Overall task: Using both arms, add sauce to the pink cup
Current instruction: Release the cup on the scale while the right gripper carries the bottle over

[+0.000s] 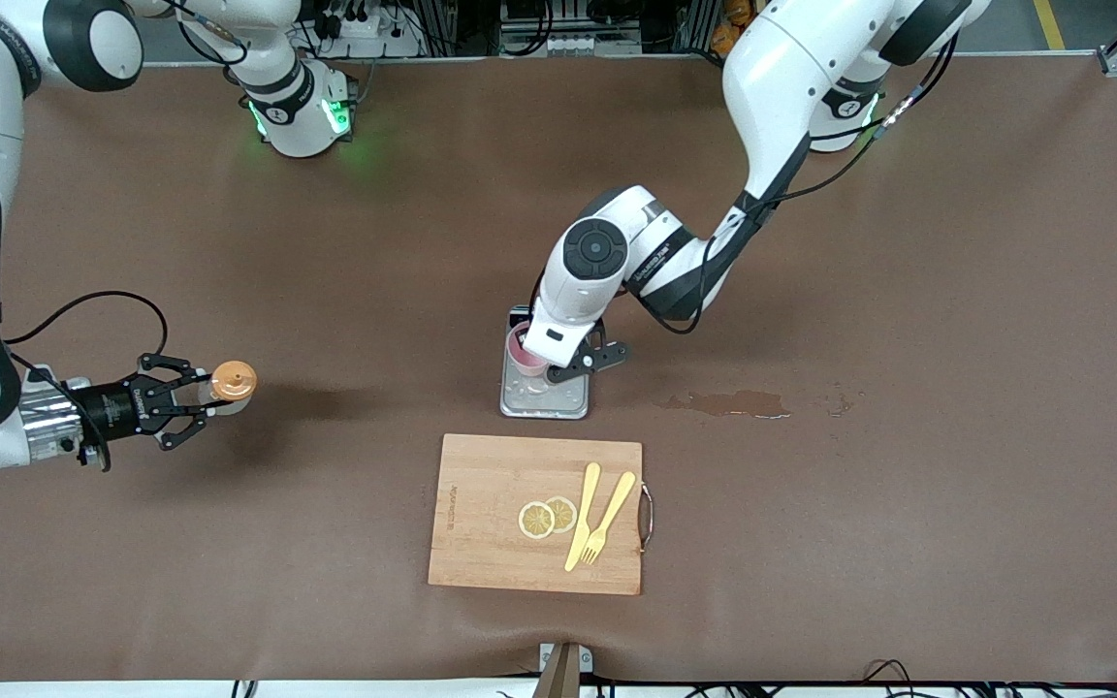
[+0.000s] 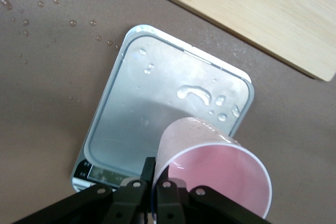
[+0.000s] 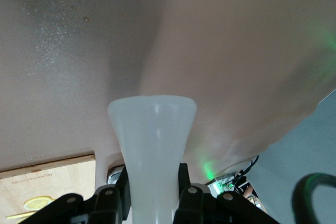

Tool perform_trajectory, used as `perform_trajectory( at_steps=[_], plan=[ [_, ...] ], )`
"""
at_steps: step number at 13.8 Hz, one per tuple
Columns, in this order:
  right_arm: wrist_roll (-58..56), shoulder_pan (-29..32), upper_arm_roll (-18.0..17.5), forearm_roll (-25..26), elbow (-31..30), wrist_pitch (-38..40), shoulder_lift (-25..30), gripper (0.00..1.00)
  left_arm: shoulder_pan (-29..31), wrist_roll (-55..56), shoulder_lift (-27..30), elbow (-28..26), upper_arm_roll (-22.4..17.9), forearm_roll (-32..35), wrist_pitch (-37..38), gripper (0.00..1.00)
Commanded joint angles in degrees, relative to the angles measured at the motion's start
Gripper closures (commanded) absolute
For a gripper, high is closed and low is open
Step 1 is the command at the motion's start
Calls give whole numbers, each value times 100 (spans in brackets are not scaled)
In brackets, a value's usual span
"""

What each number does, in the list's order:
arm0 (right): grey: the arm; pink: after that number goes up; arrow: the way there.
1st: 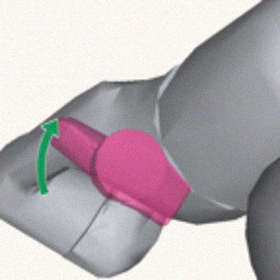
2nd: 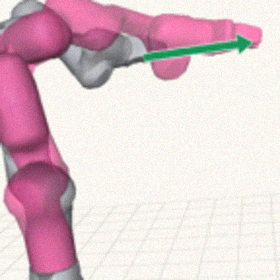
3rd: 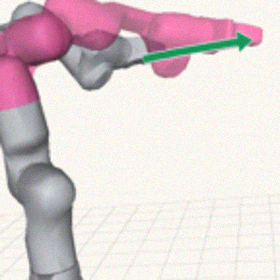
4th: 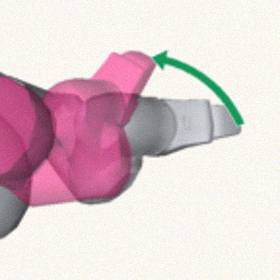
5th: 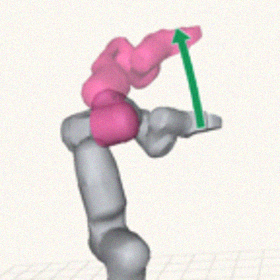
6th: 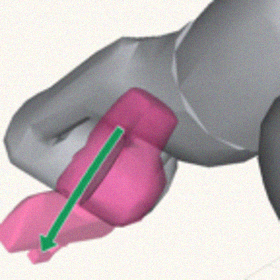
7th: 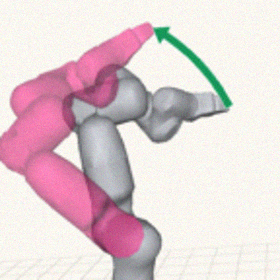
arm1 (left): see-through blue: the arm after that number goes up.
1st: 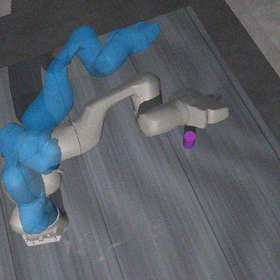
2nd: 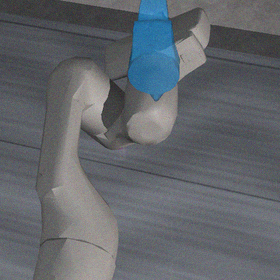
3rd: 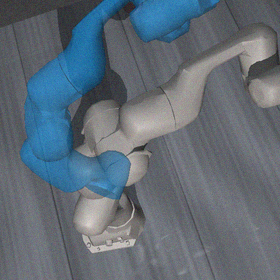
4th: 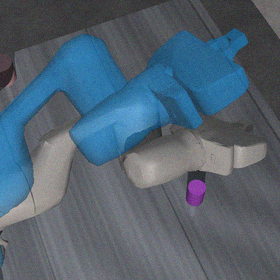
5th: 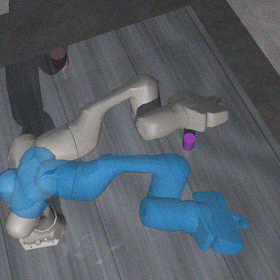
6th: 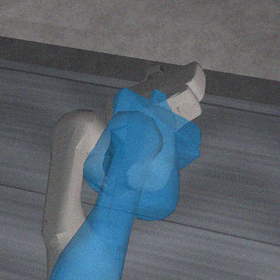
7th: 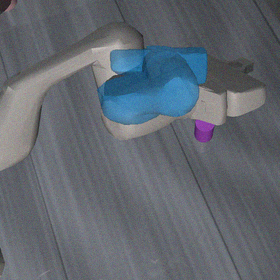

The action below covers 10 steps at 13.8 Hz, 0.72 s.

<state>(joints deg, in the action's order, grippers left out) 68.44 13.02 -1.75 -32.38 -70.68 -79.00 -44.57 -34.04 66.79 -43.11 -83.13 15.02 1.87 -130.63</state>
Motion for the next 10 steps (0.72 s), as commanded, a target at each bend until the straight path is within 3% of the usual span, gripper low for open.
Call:
perform_trajectory(
  at_steps=[1, 2, 3, 5, 10],
  plan=[
    [450, -290, 35, 258, 63, -10, 195, 64, -173, 203, -66, 166, -192, 130, -33, 100],
    [547, -352, 35, 311, 107, -18, 195, 64, -173, 194, -66, 166, -210, 138, -103, 100],
    [644, -422, 35, 389, 168, -10, 195, 64, -164, 203, -66, 166, -210, 130, -164, 92],
    [942, -624, 35, 539, 265, -10, 195, 64, -146, 177, -49, 166, -210, 129, -165, 0],
    [1645, -1020, 35, 663, 459, -36, 195, 64, -76, 115, 276, 157, -210, 165, -130, 0]
  ],
)
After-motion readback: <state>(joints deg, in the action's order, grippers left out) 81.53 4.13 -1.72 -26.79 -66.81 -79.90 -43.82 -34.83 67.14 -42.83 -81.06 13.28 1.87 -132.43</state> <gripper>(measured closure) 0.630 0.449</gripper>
